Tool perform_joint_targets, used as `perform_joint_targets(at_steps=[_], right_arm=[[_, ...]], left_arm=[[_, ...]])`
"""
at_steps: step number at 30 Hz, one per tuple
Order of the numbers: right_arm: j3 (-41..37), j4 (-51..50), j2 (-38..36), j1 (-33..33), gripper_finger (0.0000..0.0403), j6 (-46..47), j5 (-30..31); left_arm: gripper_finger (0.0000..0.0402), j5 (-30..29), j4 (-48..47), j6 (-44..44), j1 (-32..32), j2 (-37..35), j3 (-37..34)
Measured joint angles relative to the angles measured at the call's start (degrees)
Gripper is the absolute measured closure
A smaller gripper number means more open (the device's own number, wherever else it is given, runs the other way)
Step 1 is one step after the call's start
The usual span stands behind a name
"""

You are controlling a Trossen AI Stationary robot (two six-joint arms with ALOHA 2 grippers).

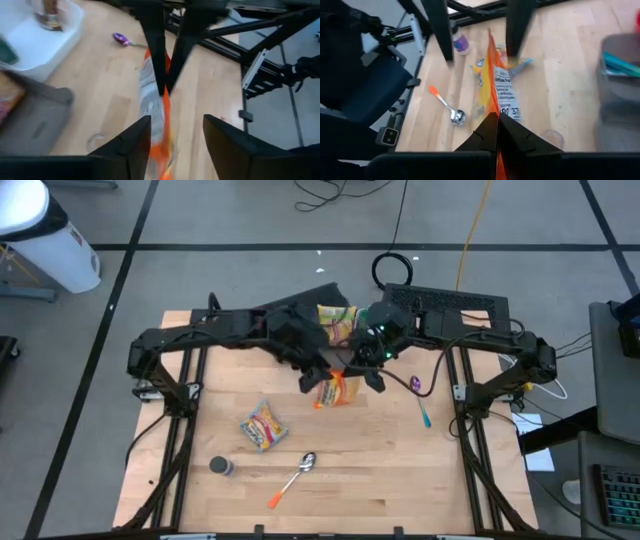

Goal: Pick & Place Food Item
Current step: Put the orange noodle pack into the right black bin

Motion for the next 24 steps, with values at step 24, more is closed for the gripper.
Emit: perform_joint_targets(at_steps=[24], right_arm=[[-3.7, -0.1, -0.5, -11.5, 0.0403, 3.0, 4.2]], left_arm=[[0.0231, -11.1, 10.1, 3.6, 2.4, -30.0, -23.0]])
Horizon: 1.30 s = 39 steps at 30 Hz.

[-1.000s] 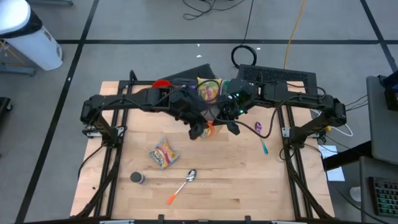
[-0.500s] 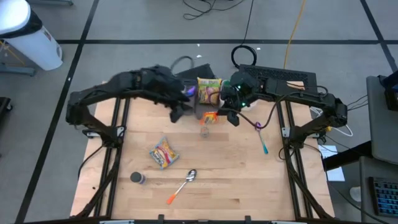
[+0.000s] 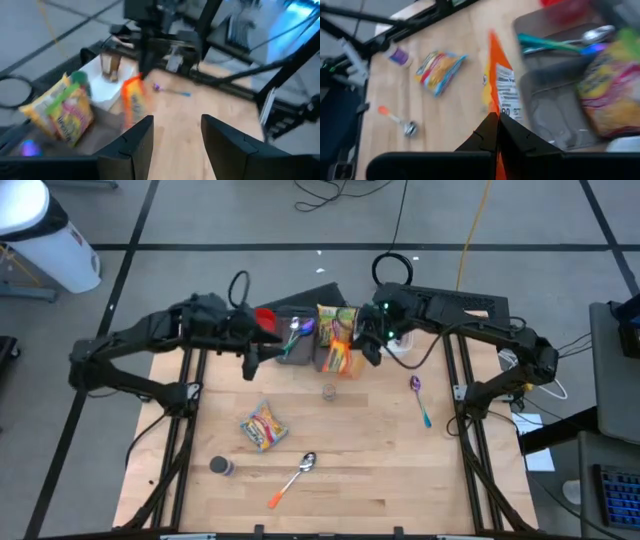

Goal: Pick & Place Food Item
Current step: Put the orange noodle pack into the right black bin

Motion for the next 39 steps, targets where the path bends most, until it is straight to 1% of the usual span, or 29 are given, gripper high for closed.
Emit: perform_joint_targets(at_steps=[4, 7, 11, 14, 18, 22, 25, 29, 33, 39], right_arm=[[4.6, -2.9, 2.7, -3.2, 0.0403, -1.0, 0.1], [10.7, -6.4, 6.2, -5.0, 0.0403, -2.5, 0.1], [19.8, -10.9, 12.2, -6.6, 0.0403, -4.2, -0.2], [26.0, -15.0, 17.2, -7.3, 0.0403, -5.1, -0.1], [34.1, -18.3, 22.9, -7.4, 0.0403, -6.5, 0.0], [37.9, -18.5, 27.3, -7.3, 0.0403, -6.7, 0.1], [38.1, -19.1, 28.8, -7.3, 0.0403, -7.4, 0.2], [38.1, -21.4, 29.5, -7.8, 0.0403, -8.9, 2.2], [38.2, -21.2, 29.4, -7.8, 0.0403, -11.2, 4.7], [37.7, -20.5, 29.4, -8.6, 0.0403, -12.8, 4.5]], left_arm=[[0.0231, 1.8, 10.2, -3.5, 0.0, -6.3, -11.8], [0.0231, 3.0, 15.4, -6.4, 0.0, -10.1, -19.2], [0.0231, 4.6, 21.5, -9.1, 0.0, -13.3, -25.7], [0.0231, 4.7, 24.3, -10.2, -0.2, -14.6, -28.5], [0.0231, 4.5, 25.6, -8.7, -0.4, -15.7, -30.3], [0.0231, 4.3, 25.4, -8.6, -0.4, -15.5, -30.7], [0.0231, 4.2, 25.6, -8.5, -0.4, -15.6, -30.7], [0.0231, 4.2, 25.6, -8.3, -0.4, -15.5, -30.7], [0.0231, 4.0, 25.6, -7.8, -0.4, -15.5, -30.7], [0.0231, 3.8, 25.6, -8.3, -0.3, -15.5, -30.7]])
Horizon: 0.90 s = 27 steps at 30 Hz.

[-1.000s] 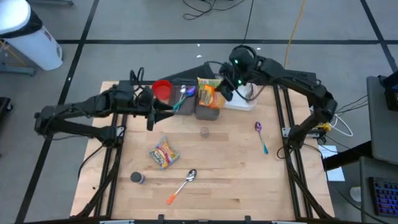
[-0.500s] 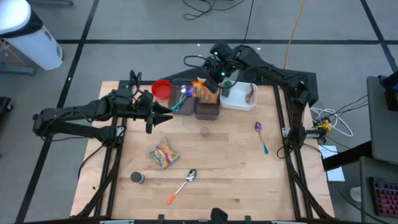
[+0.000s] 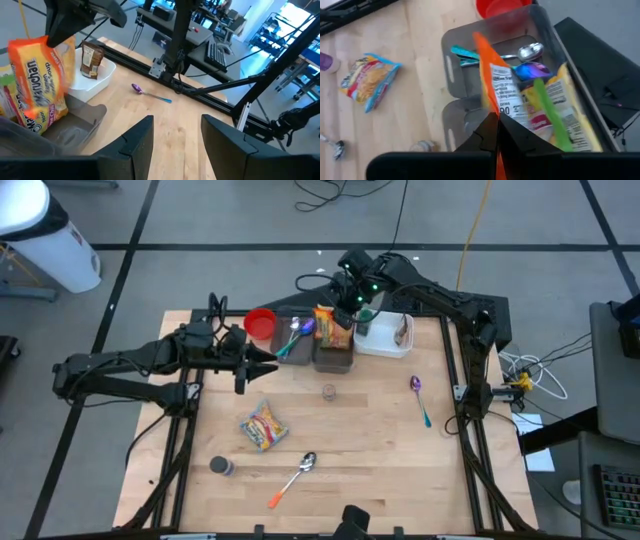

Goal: Pick & Place Food Item
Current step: Put the orange noodle pack into the right black bin

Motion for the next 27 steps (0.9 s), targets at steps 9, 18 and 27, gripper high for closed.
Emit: perform_joint_targets(at_steps=[9, 18, 27], right_arm=[[-3.9, 2.1, 0.0, -1.0, 0.0403, -0.8, 0.0], [-6.1, 4.9, 0.1, -1.0, 0.0403, -0.9, 0.0], [-9.1, 6.4, 0.1, -0.1, 0.0403, -1.3, 0.0]], left_arm=[[0.0231, -1.8, 0.1, -0.2, 0.0, 0.0, 0.0], [0.0231, -2.8, 0.1, -0.2, 0.0, 0.0, 0.0], [0.0231, -2.8, 0.1, -0.2, 0.0, 0.0, 0.1]])
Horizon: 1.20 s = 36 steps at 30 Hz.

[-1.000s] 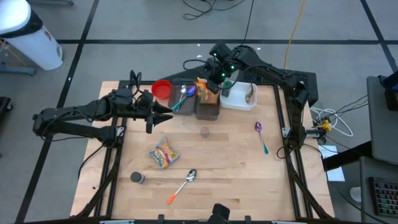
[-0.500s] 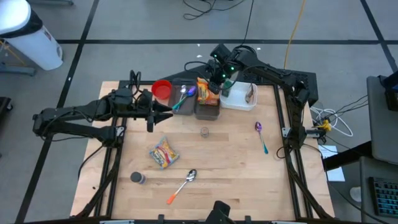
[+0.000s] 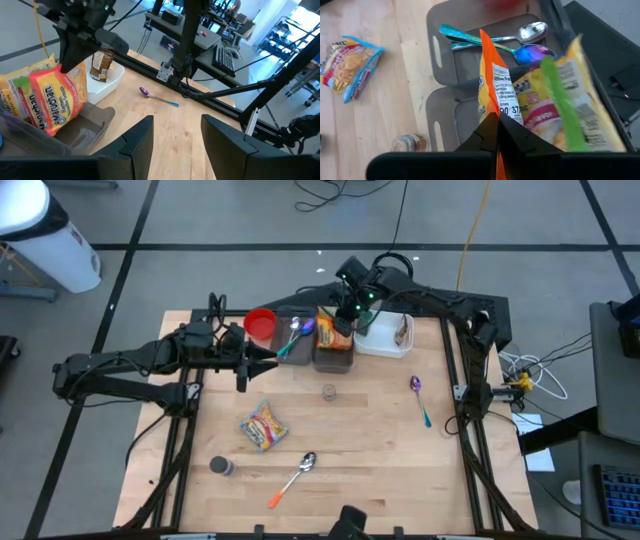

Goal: Pick & Place Food Item
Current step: Put the orange noodle pack into the right black bin

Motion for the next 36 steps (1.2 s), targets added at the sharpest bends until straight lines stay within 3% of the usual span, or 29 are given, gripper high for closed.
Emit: perform_joint_targets(at_steps=[25, 36], right_arm=[[-6.1, 7.2, 0.0, 4.4, 0.0403, -0.8, 8.9], [-7.6, 8.2, 0.0, 4.5, 0.0403, -0.6, 9.0]], left_arm=[[0.0231, 0.0, -0.1, 0.0, 0.0, 0.0, 0.0], [0.0231, 0.0, -0.2, 0.0, 0.0, 0.0, 0.0]])
